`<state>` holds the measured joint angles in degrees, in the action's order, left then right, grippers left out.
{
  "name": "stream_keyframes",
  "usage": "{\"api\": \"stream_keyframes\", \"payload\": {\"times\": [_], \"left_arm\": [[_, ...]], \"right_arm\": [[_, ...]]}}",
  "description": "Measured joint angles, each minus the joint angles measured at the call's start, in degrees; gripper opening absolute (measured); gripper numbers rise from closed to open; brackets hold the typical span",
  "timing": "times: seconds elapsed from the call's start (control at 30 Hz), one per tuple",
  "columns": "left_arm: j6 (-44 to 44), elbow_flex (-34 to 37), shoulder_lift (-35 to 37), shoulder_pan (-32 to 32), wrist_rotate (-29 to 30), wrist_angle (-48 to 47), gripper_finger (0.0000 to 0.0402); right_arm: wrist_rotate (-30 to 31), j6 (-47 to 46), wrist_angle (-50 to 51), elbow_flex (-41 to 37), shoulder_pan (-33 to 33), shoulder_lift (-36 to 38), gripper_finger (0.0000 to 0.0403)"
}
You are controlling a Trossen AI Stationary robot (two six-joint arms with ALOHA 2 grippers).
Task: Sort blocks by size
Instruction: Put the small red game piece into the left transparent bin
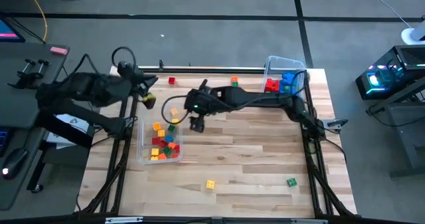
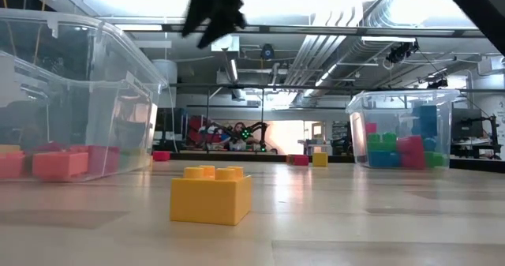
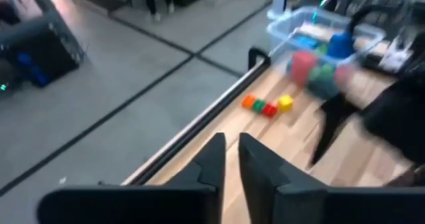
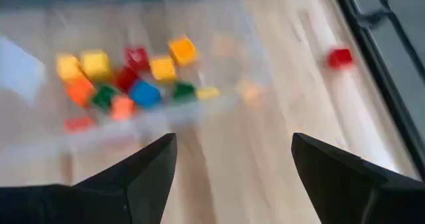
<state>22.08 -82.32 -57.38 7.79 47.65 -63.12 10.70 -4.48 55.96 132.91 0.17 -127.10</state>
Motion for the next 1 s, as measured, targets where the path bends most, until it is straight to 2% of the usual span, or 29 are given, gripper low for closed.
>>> {"api": "stream_keyframes", "payload": {"times": [0.13,0.27,0.4,0.5,0.6,0.67,0.8,0.9,1.0], "left_arm": [[-6.6,0.0,-1.5,-12.8,-9.8,0.1,0.0084],[-14.4,0.0,-6.2,-28.8,-21.2,1.9,0.0148],[-20.5,0.0,-16.2,-43.8,-34.1,9.7,0.0207],[-19.9,-0.1,-26.2,-51.7,-40.7,15.2,0.0245],[-14.5,0.0,-35.5,-56.4,-47.0,13.2,0.0271],[-11.6,0.5,-40.4,-58.2,-49.2,10.4,0.0281],[-7.3,4.6,-45.8,-58.8,-48.7,12.2,0.0284],[-2.8,7.9,-46.2,-58.8,-48.4,19.3,0.0284],[0.9,10.5,-46.2,-58.8,-44.9,23.0,0.0284]], "right_arm": [[3.2,-0.3,3.1,-7.9,0.2,7.4,0.0295],[8.3,-6.6,3.3,-18.0,0.2,16.3,0.0295],[12.6,-19.2,2.6,-29.5,0.5,25.5,0.0296],[13.3,-30.3,1.9,-38.0,2.4,31.9,0.0296],[13.4,-39.5,-0.6,-45.6,5.8,36.7,0.0296],[15.0,-44.9,-2.5,-49.8,8.5,39.1,0.0296],[17.9,-54.5,-5.3,-56.0,13.2,41.0,0.0296],[18.2,-59.4,-6.2,-58.4,15.7,40.9,0.0296],[18.2,-62.6,-8.2,-60.4,17.4,40.9,0.0296]]}}
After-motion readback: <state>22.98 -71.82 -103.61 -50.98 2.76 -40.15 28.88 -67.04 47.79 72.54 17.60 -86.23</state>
